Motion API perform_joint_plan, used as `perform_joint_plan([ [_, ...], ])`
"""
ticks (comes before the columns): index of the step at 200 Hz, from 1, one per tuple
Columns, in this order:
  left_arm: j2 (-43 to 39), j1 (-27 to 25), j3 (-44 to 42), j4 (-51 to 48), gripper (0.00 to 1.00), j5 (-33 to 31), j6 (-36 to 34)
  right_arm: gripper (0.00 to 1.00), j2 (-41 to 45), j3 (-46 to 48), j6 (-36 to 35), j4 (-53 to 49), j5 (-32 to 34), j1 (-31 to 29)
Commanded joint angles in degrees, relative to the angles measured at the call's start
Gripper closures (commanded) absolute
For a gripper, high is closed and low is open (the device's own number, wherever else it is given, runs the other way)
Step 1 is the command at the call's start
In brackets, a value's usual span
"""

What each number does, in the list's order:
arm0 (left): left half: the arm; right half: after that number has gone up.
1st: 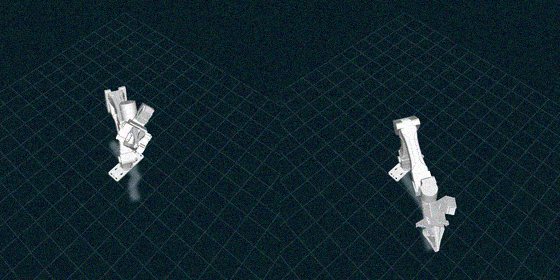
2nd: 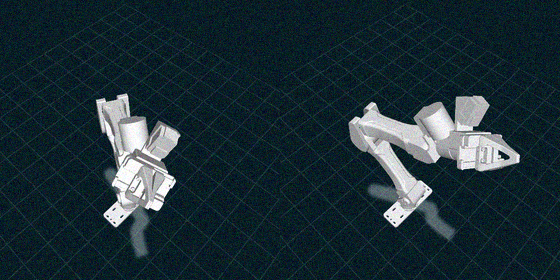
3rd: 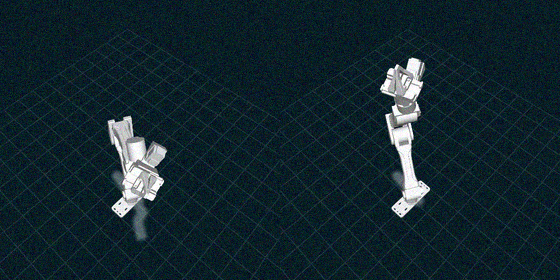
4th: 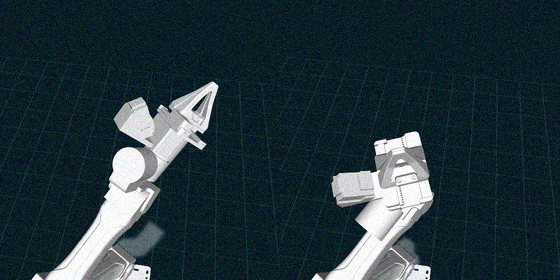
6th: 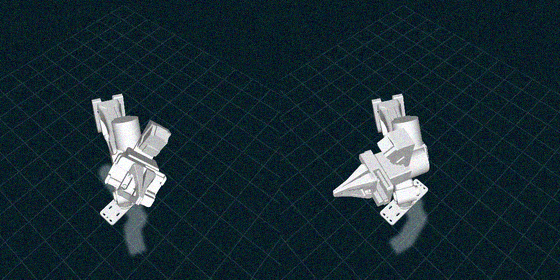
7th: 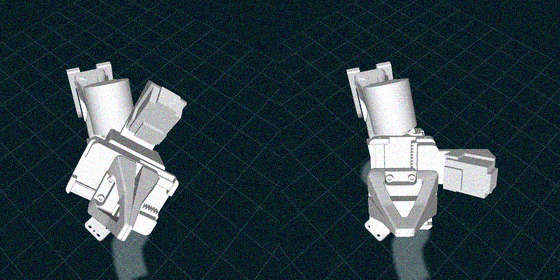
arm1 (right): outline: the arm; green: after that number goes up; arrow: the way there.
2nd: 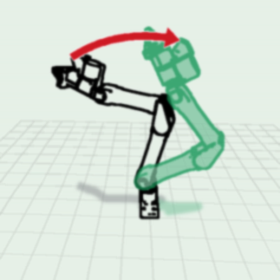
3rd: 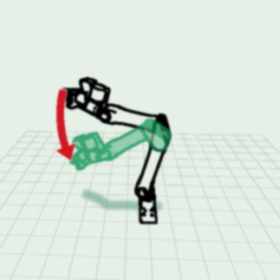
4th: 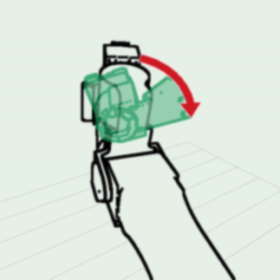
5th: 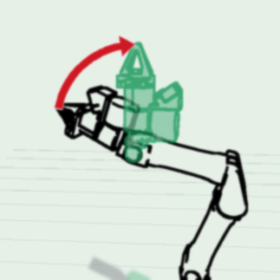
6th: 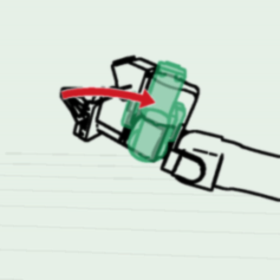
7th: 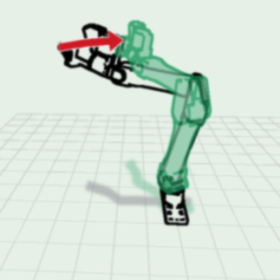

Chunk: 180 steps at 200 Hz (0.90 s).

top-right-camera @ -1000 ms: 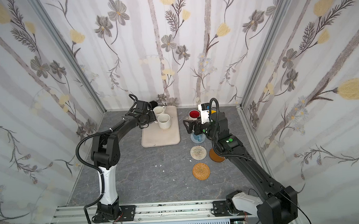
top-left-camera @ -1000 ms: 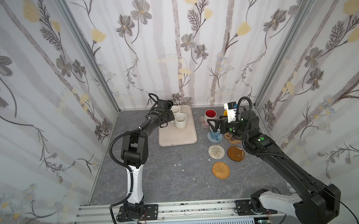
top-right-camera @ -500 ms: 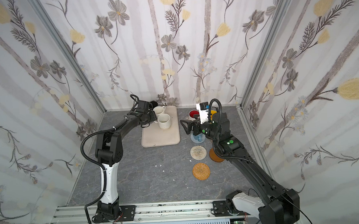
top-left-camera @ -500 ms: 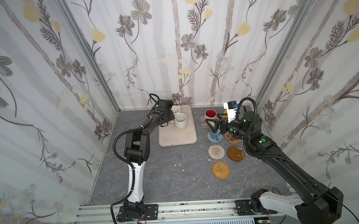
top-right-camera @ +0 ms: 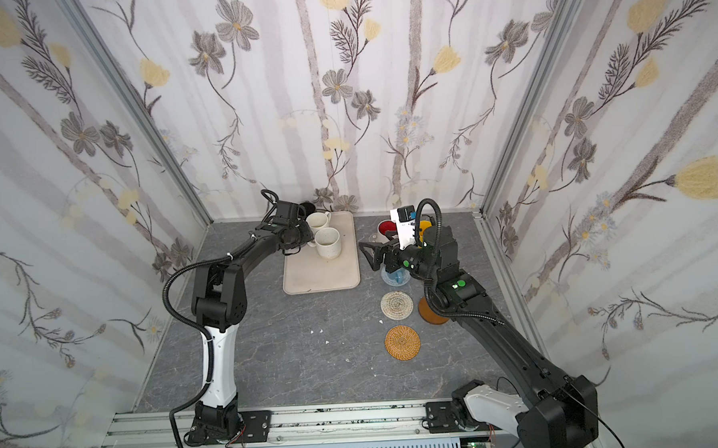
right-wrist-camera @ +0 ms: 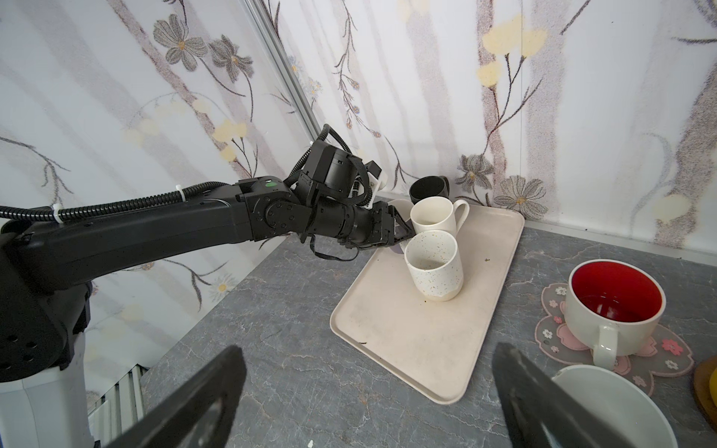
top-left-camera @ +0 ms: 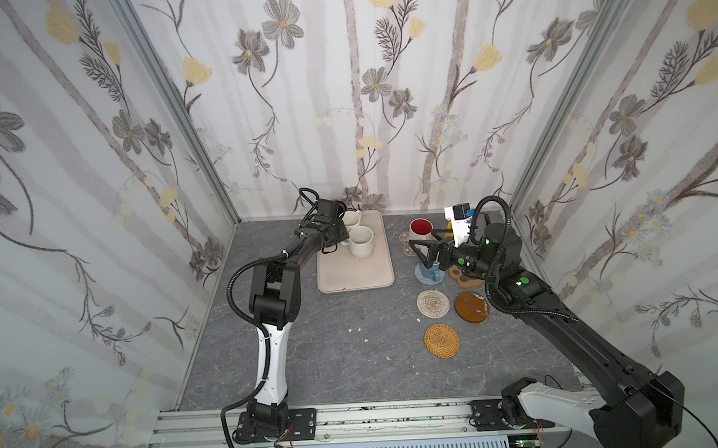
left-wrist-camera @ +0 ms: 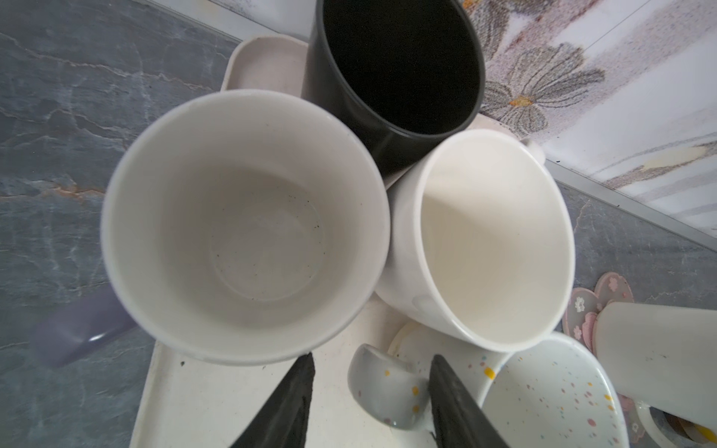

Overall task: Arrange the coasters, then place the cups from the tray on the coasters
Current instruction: 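Lower the left gripper onto the white speckled mug handle and close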

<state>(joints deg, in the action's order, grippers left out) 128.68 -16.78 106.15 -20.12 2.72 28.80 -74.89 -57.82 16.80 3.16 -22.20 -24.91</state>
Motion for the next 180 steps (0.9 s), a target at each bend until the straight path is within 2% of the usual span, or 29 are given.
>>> perform_joint_plan([
  [1,-0.92,0.08,-0.9,-0.75,0.54,-0.44,0.21,0.0,0.45,0.34,-0.89,2.37,-0.06,-0.11],
  [104,-5.8,-1.91,-7.68,-0.71,0.68,-0.92,1.03,0.0,2.38,2.77,0.42,2.91,0.14,-0.55],
  [180,-9.74,-4.12,-14.23,-0.18,0.71,-2.17,2.39,0.01,5.8,5.56,1.39,2.64,0.25,-1.16],
])
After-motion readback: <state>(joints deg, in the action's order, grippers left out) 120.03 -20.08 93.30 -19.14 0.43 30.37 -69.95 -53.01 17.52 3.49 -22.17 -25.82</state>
